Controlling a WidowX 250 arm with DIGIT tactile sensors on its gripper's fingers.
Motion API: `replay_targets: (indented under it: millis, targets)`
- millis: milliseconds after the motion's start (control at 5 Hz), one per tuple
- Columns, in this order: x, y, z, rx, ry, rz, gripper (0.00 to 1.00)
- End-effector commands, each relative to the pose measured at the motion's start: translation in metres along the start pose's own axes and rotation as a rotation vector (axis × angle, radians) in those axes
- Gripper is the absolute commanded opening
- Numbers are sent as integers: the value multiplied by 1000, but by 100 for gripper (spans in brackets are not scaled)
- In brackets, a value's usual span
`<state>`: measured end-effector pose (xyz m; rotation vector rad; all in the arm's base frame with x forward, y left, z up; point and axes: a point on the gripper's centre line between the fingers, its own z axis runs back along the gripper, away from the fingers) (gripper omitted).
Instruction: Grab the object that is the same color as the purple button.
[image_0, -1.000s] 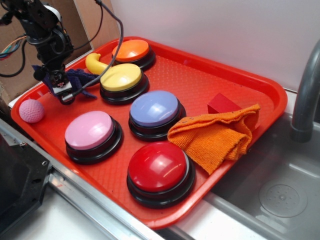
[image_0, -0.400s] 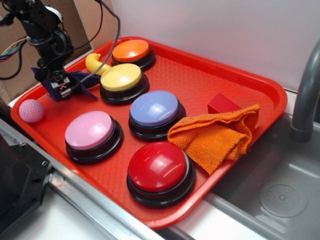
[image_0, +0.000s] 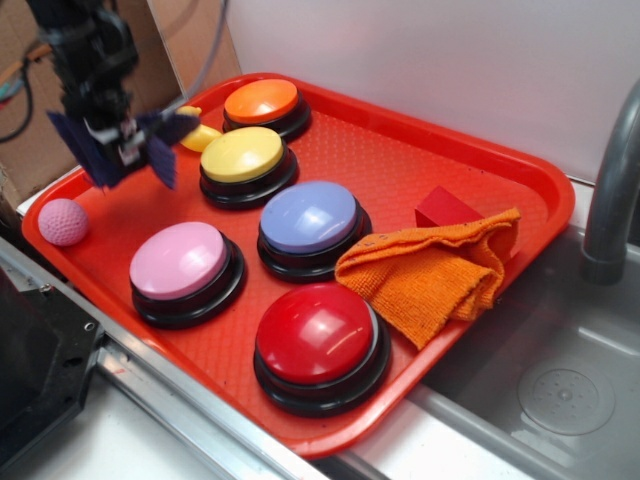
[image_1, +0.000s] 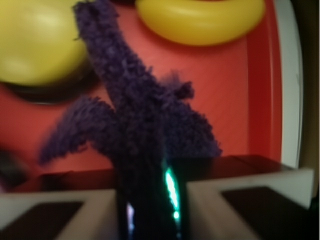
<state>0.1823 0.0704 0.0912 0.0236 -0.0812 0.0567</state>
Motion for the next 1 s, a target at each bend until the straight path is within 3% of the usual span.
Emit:
replay_targets:
  millis: [0, 400, 600, 800]
  targets:
    - [14, -38, 62, 2, -36, 49, 0]
    - [18, -32, 59, 8, -20, 85, 0]
    - [18, -30, 55, -15, -22, 94, 0]
    - [19, -28, 56, 18, -3, 99, 0]
